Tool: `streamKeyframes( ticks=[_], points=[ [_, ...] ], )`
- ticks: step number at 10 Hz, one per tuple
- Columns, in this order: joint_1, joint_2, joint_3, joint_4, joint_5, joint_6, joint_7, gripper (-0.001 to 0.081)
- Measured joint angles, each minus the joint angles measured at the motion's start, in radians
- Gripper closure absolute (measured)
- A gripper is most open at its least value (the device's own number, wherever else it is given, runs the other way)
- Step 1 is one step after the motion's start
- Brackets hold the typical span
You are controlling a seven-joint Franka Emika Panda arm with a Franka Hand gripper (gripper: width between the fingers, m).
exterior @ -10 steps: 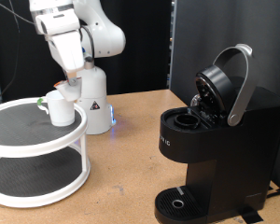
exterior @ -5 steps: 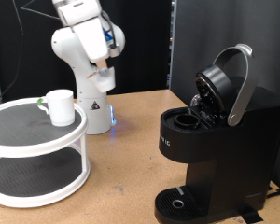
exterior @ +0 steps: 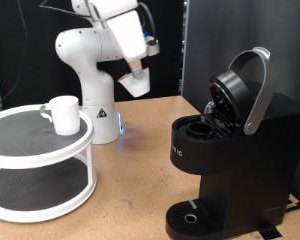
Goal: Make a cup of coffee with the keurig machine
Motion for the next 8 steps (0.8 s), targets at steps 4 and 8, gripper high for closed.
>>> streamKeyframes(
  ticks=[4,8],
  points=[
    [0.029,0.089,0.030,0.104,0.037,0.000,0.007,0.0749],
    [0.034,0.117,0.053,0.138,0.036,-0.005,0.051,0.0749]
  ],
)
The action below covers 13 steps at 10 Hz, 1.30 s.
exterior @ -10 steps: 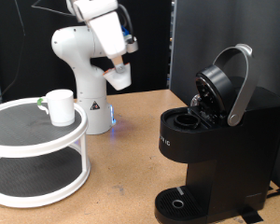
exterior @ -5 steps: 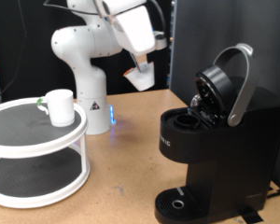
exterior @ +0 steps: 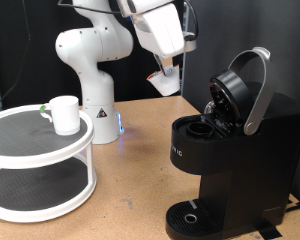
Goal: Make a cup of coffee with the keurig machine
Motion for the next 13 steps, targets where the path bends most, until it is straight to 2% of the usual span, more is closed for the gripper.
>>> streamKeyframes(
  ticks=[2,5,13],
  points=[
    [0.000,0.000,0.000,-0.003,0.014,0.004,-0.006,0.0749],
    [0.008,0.001,0.003,-0.005,0.082,0.031,-0.008,0.0749],
    [0.030,0.057,0.080,-0.015,0.063,0.036,-0.025,0.0749]
  ],
)
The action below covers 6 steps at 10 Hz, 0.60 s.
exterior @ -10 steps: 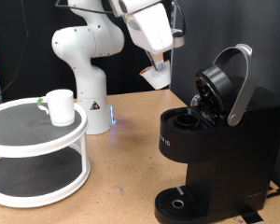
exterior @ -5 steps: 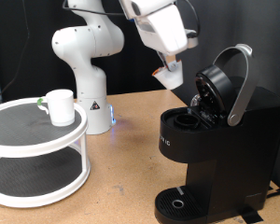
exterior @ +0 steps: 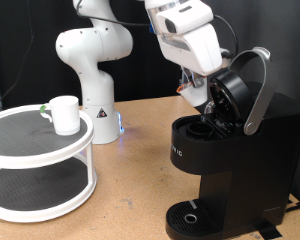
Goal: Make a cup of coffee with the keurig machine
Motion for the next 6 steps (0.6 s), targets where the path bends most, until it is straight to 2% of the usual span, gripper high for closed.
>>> streamKeyframes(
  ticks=[6],
  points=[
    [0.000,0.012,0.022,-0.045,-0.001,0.052,-0.022,0.0749]
  ],
)
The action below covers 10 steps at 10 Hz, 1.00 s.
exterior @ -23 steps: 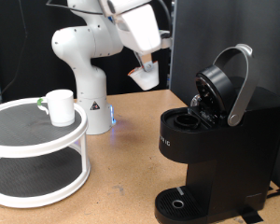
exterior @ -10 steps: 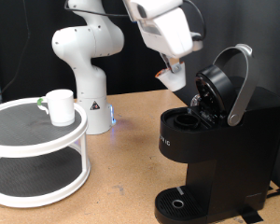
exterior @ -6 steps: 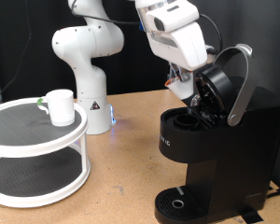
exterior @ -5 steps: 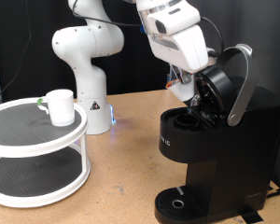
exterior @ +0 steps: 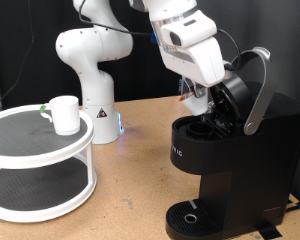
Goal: Make a cup of coffee with the keurig machine
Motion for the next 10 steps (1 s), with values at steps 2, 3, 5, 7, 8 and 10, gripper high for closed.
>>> streamKeyframes(
  ticks=[2,3,5,7,8,10],
  points=[
    [0.000,0.014,0.010,-0.014,-0.005,0.033,0.001,0.0749],
    [0.000,0.024,0.015,-0.019,-0.011,0.049,0.003,0.0749],
    [0.000,0.043,0.023,-0.022,-0.020,0.078,0.006,0.0749],
    [-0.001,0.044,0.023,-0.023,-0.021,0.084,0.006,0.0749],
    [-0.001,0.044,0.023,-0.022,-0.022,0.084,0.006,0.0749],
    [-0.001,0.044,0.023,-0.022,-0.022,0.084,0.006,0.0749]
  ],
)
